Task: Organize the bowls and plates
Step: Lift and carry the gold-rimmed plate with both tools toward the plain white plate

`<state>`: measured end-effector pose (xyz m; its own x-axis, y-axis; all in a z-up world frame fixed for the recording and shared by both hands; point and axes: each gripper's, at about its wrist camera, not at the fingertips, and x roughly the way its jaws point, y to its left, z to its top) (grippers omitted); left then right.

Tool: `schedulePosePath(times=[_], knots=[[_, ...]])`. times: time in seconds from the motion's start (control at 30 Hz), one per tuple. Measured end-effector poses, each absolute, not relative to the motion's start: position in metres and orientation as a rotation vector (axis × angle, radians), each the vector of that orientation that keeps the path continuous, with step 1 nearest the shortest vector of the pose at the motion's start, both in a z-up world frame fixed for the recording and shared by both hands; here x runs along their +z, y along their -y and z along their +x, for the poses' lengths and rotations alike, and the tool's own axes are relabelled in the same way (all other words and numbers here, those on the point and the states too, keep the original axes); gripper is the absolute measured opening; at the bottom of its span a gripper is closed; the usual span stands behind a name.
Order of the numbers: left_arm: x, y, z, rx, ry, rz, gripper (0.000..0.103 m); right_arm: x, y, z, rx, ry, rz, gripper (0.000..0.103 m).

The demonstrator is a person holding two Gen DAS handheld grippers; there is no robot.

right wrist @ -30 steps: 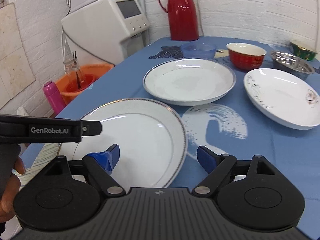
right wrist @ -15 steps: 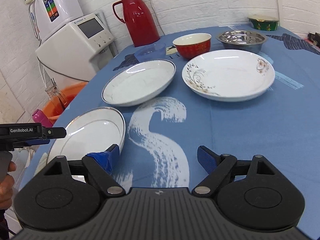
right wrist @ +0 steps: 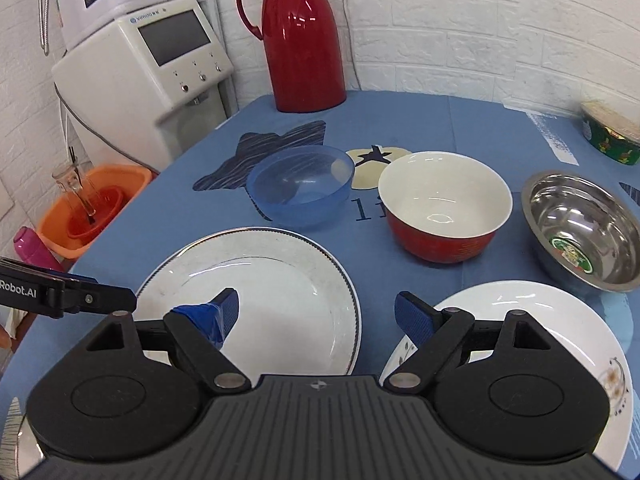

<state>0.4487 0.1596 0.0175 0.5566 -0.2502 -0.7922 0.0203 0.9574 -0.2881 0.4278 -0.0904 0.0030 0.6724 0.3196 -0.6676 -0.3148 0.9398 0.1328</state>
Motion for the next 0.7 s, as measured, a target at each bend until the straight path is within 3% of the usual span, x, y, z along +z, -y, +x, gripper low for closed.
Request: schedulePosePath(times=[0.27, 0.7], knots=[[-0.007, -0.149, 0.478, -0.196, -1.038, -0.251, 0.076, -0.021, 0.077, 0.448, 0.373, -0.817, -0.063, 0.073], [-0.009, -0.138, 0.465, -0.198, -0.997, -0.169, 0.076, -0.029, 0.052, 0.413, 0.356, -0.739, -0.127, 0.074]])
